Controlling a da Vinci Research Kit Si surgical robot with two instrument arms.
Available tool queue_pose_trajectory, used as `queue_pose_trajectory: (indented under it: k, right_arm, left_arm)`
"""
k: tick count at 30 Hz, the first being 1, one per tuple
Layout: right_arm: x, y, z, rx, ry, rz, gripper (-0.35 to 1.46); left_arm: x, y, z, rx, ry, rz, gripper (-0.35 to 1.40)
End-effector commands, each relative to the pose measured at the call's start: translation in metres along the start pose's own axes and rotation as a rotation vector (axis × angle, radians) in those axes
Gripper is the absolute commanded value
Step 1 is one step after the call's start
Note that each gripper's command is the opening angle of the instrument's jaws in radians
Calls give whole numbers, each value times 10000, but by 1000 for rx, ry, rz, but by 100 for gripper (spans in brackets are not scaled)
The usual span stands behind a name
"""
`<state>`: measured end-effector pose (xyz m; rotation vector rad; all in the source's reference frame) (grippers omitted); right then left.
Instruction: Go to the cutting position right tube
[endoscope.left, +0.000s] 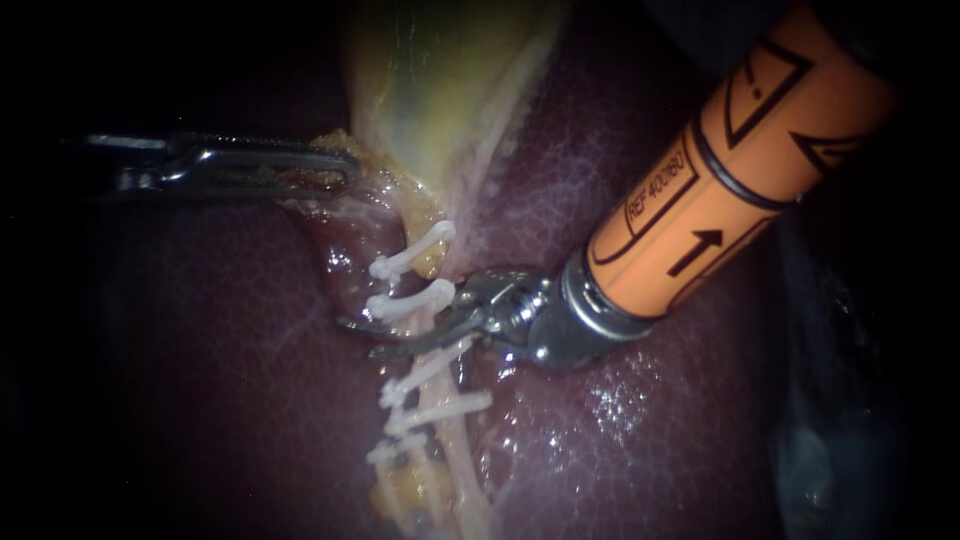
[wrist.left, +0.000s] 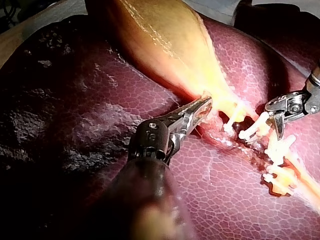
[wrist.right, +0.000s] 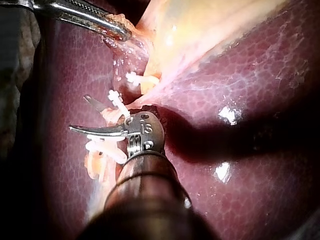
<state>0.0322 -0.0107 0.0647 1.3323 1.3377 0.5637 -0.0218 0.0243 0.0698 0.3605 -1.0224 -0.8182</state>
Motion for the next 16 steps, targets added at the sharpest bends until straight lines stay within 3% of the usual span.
queue_pose_trajectory:
  k: [1,16]
  right_arm:
    - [0,0,1,-2,0,-7,112]
    - [-1,-2,2,-2,0,-20,117]
  left_arm:
    - [0,0,0,0,0,0,-35]
    - [-1,0,0,1,0,-1,-35]
